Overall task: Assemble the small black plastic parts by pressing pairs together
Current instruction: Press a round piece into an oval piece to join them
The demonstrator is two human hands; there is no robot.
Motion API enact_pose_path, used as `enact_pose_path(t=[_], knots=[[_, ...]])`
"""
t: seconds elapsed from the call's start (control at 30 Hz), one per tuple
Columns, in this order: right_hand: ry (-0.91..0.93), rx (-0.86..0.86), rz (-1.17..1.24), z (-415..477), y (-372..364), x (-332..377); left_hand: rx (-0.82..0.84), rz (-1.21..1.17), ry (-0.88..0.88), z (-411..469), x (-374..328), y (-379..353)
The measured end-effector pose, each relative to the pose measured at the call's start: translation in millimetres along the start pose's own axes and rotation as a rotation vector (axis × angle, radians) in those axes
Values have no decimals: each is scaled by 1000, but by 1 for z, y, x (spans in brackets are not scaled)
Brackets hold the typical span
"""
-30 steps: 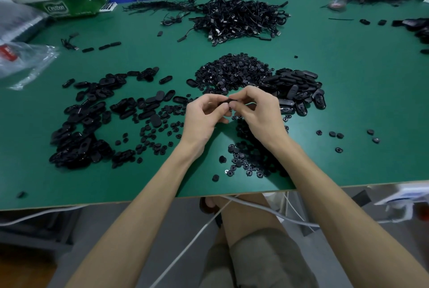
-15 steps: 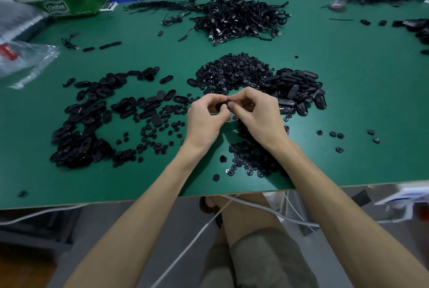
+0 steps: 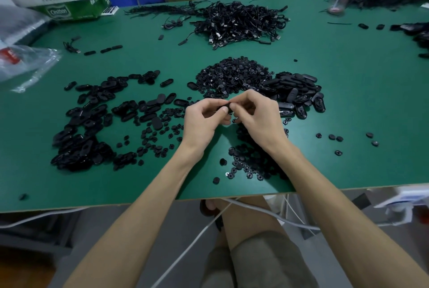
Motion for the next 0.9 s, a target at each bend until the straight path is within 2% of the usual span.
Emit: enact_pose_path(t=[0.17,0.43,0.5,0.67,0.73,0.9], knots=[[10,27,17,0,-4,-1,-4,-81,10,0,0,1],[9,-6,74,0,0,1,12,-27,8,1,2,-2],[-34,-66,122,1,3,0,11,-29,14,1,2,-2],[-233,-378,220,3,22,-14,5,19,37,2,5,-2],[-295,-440,206,4,25,-18,9,33,51,2,6,-1],[-316,-340,233,3,18,-17,6,90,20,1,3,-4]])
Point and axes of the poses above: each hand's wrist, its own z-axis towards the middle knuckle, its own y-axis out of the back of the hand, x = y × z, the point moved 4 cm from there along z, towards the middle knuckle, and after that the axes turned 2 degrees about -x, right-handed, at the moved point
